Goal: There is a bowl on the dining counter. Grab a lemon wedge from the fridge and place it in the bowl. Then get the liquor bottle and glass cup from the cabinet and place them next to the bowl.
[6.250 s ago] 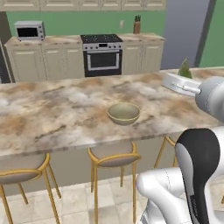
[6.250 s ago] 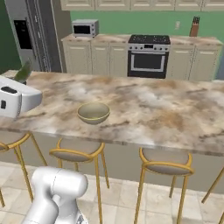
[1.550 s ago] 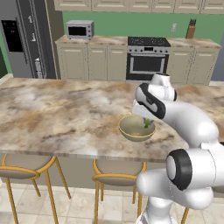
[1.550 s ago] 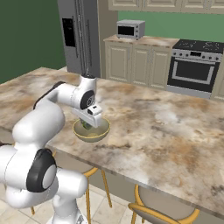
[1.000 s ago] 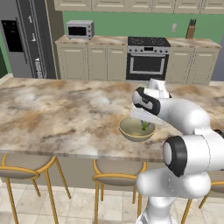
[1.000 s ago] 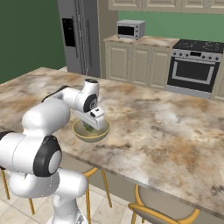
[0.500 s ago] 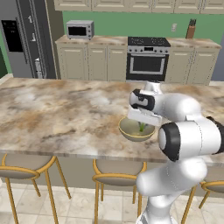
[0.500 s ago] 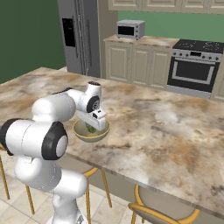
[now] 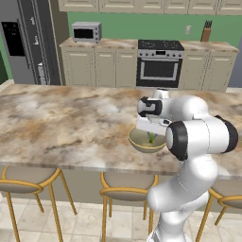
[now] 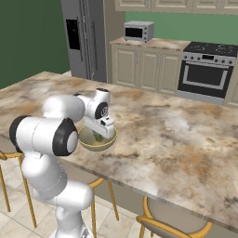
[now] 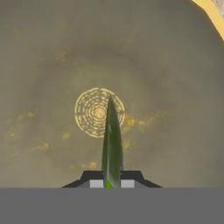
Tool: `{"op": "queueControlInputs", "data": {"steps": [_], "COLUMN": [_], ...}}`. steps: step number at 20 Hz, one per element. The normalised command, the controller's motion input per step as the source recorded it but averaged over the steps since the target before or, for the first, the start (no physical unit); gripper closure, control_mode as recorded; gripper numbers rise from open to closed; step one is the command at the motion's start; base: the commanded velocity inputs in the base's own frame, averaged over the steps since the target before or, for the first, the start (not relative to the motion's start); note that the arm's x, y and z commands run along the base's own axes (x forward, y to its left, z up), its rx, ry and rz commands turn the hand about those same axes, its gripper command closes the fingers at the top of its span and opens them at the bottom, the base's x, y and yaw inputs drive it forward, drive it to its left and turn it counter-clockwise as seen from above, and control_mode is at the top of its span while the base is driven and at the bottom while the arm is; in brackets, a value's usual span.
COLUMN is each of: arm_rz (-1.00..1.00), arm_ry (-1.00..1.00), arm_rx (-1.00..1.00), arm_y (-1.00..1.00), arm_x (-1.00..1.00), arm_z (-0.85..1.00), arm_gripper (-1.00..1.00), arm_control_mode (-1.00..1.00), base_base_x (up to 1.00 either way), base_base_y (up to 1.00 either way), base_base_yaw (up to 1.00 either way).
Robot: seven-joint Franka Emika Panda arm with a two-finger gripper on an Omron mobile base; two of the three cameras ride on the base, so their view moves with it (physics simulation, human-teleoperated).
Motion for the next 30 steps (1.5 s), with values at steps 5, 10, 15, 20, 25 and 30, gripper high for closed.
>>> {"op": "queueControlInputs", "data": {"steps": [5,10,15,20,25,30], "arm_rz": [0.0,0.0,0.0,0.0,0.0,0.0], "arm_ry": [0.02,0.0,0.0,0.0,0.0,0.0], "arm_rx": [0.0,0.0,0.0,0.0,0.0,-0.01], "arm_y": [0.0,0.0,0.0,0.0,0.0,0.07], "arm_x": [0.19,0.18,0.15,0.12,0.05,-0.05], "arm_z": [-0.19,-0.15,-0.14,-0.13,-0.15,-0.14], "arm_gripper": [1.0,1.0,1.0,1.0,1.0,-1.0], "arm_control_mode": [-1.0,-1.0,-1.0,-1.0,-1.0,-1.0], "base_base_x": [0.0,0.0,0.0,0.0,0.0,0.0], "base_base_y": [0.0,0.0,0.0,0.0,0.0,0.0], "base_base_yaw": [0.0,0.0,0.0,0.0,0.0,0.0]}}
